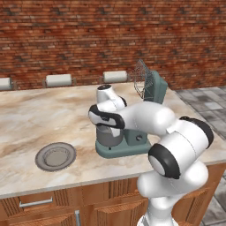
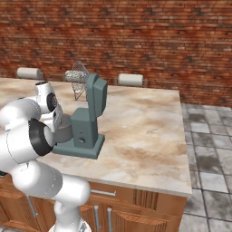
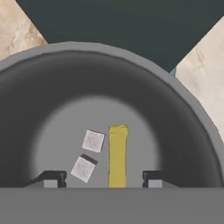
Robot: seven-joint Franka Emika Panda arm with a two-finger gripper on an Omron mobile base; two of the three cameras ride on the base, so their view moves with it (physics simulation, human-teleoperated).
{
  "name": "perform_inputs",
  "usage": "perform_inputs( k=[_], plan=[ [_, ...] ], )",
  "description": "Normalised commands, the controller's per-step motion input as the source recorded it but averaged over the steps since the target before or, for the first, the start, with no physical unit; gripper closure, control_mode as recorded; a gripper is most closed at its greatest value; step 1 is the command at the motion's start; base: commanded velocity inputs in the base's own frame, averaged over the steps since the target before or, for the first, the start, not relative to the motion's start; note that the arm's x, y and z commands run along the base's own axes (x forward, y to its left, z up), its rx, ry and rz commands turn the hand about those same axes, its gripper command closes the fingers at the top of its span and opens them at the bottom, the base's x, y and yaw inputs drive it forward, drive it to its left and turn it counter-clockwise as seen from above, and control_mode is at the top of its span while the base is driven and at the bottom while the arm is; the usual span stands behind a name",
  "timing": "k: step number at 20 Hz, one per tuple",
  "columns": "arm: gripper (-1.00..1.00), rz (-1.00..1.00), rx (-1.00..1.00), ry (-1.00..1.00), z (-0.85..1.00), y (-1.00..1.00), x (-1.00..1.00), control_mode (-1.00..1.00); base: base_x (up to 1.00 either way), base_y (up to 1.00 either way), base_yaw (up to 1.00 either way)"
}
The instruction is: Add butter and sugar cubes to the stand mixer bowl and then turn on the stand mixer to begin making frosting.
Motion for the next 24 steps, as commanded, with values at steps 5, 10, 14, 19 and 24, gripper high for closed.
perform_inputs(
  k=[5, 10, 14, 19, 24],
  plan=[
    [-1.0, -0.03, 0.03, -0.08, 0.68, 0.0, -0.05, -1.0, 0.0, 0.0, 0.0],
    [-1.0, 0.0, 0.09, -0.25, 1.0, -0.25, -0.66, -1.0, 0.0, 0.0, 0.0],
    [-1.0, -0.01, 0.12, -0.15, 1.0, -0.43, -0.61, -1.0, 0.0, 0.0, 0.0],
    [-1.0, -0.01, 0.13, 0.0, 0.94, -0.67, -0.73, -1.0, 0.0, 0.0, 0.0],
    [-1.0, -0.02, 0.11, 0.0, 0.78, -0.81, -0.43, -1.0, 0.0, 0.0, 0.0]
  ],
)
